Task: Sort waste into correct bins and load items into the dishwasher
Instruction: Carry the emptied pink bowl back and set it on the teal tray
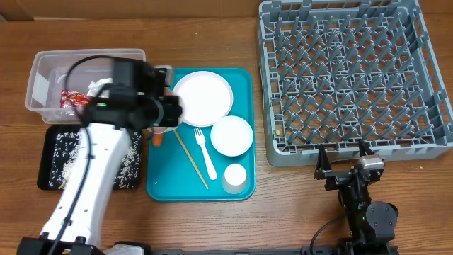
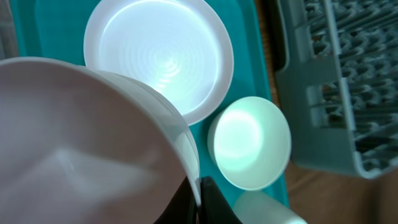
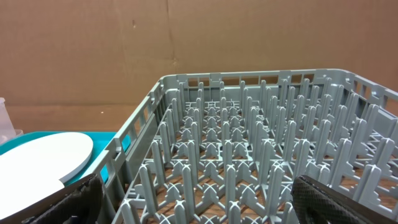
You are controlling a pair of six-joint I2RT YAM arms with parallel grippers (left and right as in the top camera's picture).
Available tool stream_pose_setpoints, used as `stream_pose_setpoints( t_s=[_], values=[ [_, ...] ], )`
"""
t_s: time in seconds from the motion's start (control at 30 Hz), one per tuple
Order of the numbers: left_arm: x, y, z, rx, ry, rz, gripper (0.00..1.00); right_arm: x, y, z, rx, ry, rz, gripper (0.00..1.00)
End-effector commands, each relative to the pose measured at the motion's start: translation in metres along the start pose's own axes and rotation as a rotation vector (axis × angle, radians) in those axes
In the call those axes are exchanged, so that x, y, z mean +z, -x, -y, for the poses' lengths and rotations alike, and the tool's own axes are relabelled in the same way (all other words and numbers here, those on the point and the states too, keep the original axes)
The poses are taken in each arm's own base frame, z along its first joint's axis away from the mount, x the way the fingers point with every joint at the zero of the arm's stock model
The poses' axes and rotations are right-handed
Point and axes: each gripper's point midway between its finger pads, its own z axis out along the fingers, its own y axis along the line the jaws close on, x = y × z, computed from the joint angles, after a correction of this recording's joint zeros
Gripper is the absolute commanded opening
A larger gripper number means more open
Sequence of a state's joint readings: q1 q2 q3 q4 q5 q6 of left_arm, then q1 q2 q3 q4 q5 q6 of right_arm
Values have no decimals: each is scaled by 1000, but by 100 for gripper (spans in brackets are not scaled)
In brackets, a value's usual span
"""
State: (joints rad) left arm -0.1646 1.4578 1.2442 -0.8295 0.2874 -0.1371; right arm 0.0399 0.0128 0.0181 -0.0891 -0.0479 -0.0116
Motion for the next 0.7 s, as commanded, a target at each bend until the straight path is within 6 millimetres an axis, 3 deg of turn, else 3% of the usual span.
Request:
stream_pose_setpoints(
  t_s=[0.0,0.23,0.47,0.67],
  values=[
    [-6,15,-6,49,221,84,8,0,-1,1,-4,-3,8,100],
    [25,2,32,159,208,33,8,0,-1,1,-4,-3,8,100],
    [60,-41,29,158,231,-170,6,0,-1,1,-4,-3,8,100],
    [72,-64,60,129,30,-279,4,0,-1,1,-4,-3,8,100]
  ],
)
